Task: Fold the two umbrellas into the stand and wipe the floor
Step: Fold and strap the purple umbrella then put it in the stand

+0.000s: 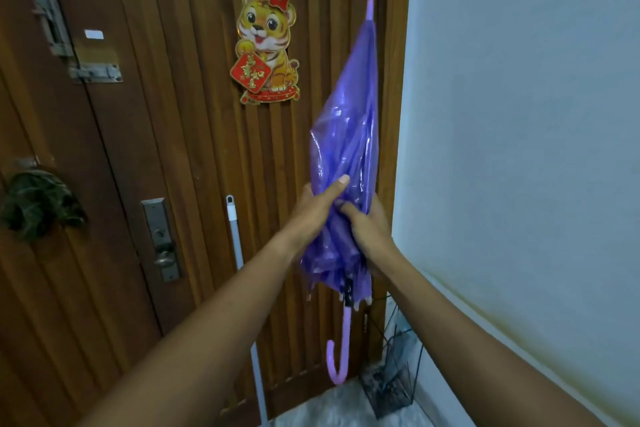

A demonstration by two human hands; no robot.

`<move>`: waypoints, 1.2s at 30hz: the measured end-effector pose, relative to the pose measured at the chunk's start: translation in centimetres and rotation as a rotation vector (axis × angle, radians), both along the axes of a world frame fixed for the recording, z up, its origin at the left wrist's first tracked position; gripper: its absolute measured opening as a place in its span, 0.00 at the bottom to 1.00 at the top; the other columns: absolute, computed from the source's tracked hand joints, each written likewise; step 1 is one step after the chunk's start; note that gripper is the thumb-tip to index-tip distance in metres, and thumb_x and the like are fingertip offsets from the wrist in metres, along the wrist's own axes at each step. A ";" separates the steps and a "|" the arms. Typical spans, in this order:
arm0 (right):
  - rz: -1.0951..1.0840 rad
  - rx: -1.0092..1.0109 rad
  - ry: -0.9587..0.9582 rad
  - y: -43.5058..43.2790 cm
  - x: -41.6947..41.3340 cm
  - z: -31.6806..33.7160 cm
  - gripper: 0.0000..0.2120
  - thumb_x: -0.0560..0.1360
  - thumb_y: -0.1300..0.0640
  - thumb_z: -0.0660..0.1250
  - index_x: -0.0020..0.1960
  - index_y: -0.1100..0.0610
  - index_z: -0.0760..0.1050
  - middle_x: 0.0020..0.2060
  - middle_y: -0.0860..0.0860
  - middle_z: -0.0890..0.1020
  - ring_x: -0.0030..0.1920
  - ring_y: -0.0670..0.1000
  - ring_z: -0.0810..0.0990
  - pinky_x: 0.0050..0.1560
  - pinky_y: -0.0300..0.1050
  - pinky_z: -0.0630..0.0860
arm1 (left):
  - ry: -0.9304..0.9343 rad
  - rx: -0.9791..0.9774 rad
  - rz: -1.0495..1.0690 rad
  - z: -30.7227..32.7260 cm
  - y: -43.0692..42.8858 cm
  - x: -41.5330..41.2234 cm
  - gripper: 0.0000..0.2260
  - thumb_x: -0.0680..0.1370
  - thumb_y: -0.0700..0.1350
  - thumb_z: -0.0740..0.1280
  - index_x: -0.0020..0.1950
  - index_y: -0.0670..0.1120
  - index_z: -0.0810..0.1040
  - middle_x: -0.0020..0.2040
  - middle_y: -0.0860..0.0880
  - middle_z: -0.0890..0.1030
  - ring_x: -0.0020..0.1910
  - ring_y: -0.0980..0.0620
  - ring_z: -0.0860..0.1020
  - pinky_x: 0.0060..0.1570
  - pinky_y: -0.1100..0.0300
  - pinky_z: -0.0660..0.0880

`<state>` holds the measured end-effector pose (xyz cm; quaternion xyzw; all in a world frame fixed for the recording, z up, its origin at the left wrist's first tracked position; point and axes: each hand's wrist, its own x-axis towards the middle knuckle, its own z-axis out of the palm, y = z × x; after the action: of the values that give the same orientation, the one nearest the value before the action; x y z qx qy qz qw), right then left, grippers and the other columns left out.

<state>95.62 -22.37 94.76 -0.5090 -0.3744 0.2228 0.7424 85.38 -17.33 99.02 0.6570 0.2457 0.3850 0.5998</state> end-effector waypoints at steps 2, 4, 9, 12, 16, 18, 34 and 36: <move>0.002 -0.086 -0.136 -0.3 0.2 -0.7 0.21 0.74 0.52 0.71 0.66 0.46 0.73 0.58 0.51 0.82 0.58 0.53 0.82 0.60 0.55 0.80 | -0.020 -0.068 -0.121 -0.4 0.4 0.7 0.21 0.74 0.55 0.73 0.62 0.44 0.81 0.52 0.46 0.86 0.52 0.48 0.85 0.58 0.51 0.79; -0.087 -0.279 -0.395 -0.9 1.4 -0.9 0.23 0.70 0.41 0.71 0.63 0.42 0.73 0.62 0.49 0.73 0.65 0.54 0.73 0.67 0.58 0.74 | -0.017 -0.102 -0.129 -1.1 0.7 1.2 0.19 0.73 0.52 0.74 0.59 0.43 0.83 0.51 0.45 0.87 0.51 0.47 0.85 0.55 0.52 0.80; -0.176 -0.542 -0.754 -2.6 4.3 -0.3 0.52 0.58 0.28 0.74 0.75 0.44 0.58 0.77 0.49 0.56 0.77 0.56 0.56 0.75 0.60 0.61 | -0.067 -0.221 -0.113 -2.8 2.0 3.8 0.16 0.68 0.46 0.67 0.52 0.40 0.84 0.48 0.42 0.85 0.48 0.43 0.82 0.52 0.49 0.79; -0.106 -0.402 -0.601 -1.7 5.9 -0.8 0.63 0.53 0.32 0.80 0.78 0.41 0.48 0.70 0.44 0.67 0.68 0.49 0.72 0.67 0.54 0.74 | -0.131 -0.286 -0.195 -2.9 2.1 5.9 0.17 0.71 0.43 0.61 0.55 0.40 0.82 0.50 0.41 0.84 0.50 0.42 0.81 0.53 0.49 0.79; -0.111 -0.387 -0.608 -1.2 8.9 -0.9 0.52 0.59 0.43 0.81 0.76 0.43 0.59 0.61 0.43 0.77 0.57 0.47 0.80 0.58 0.51 0.81 | -0.165 -0.377 -0.241 -2.5 1.6 8.6 0.15 0.74 0.41 0.58 0.52 0.40 0.82 0.46 0.43 0.85 0.44 0.46 0.84 0.43 0.55 0.81; -0.155 -0.410 -0.647 -0.9 10.4 -0.9 0.40 0.63 0.48 0.77 0.72 0.46 0.65 0.57 0.45 0.79 0.52 0.49 0.82 0.53 0.53 0.83 | -0.096 -0.349 -0.223 -2.6 1.7 10.0 0.12 0.76 0.42 0.60 0.49 0.43 0.82 0.45 0.44 0.86 0.42 0.48 0.84 0.42 0.57 0.81; -0.110 -0.624 -1.473 1.5 22.4 4.0 0.32 0.65 0.43 0.76 0.66 0.44 0.70 0.57 0.46 0.82 0.51 0.49 0.79 0.51 0.45 0.70 | 0.862 1.506 0.481 -4.0 5.8 18.7 0.29 0.69 0.60 0.69 0.66 0.48 0.70 0.59 0.48 0.79 0.59 0.46 0.77 0.65 0.49 0.66; -0.255 -0.606 -1.581 1.5 23.1 5.3 0.31 0.65 0.37 0.74 0.64 0.44 0.73 0.58 0.45 0.82 0.59 0.51 0.77 0.62 0.55 0.68 | 0.837 1.371 0.501 -3.4 6.0 19.5 0.21 0.70 0.62 0.68 0.56 0.51 0.73 0.51 0.51 0.81 0.50 0.49 0.80 0.55 0.51 0.72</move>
<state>118.75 -20.90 100.03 -0.7295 -0.6463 -0.1926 0.1143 104.84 -11.34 95.66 0.8904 0.2983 0.2954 -0.1762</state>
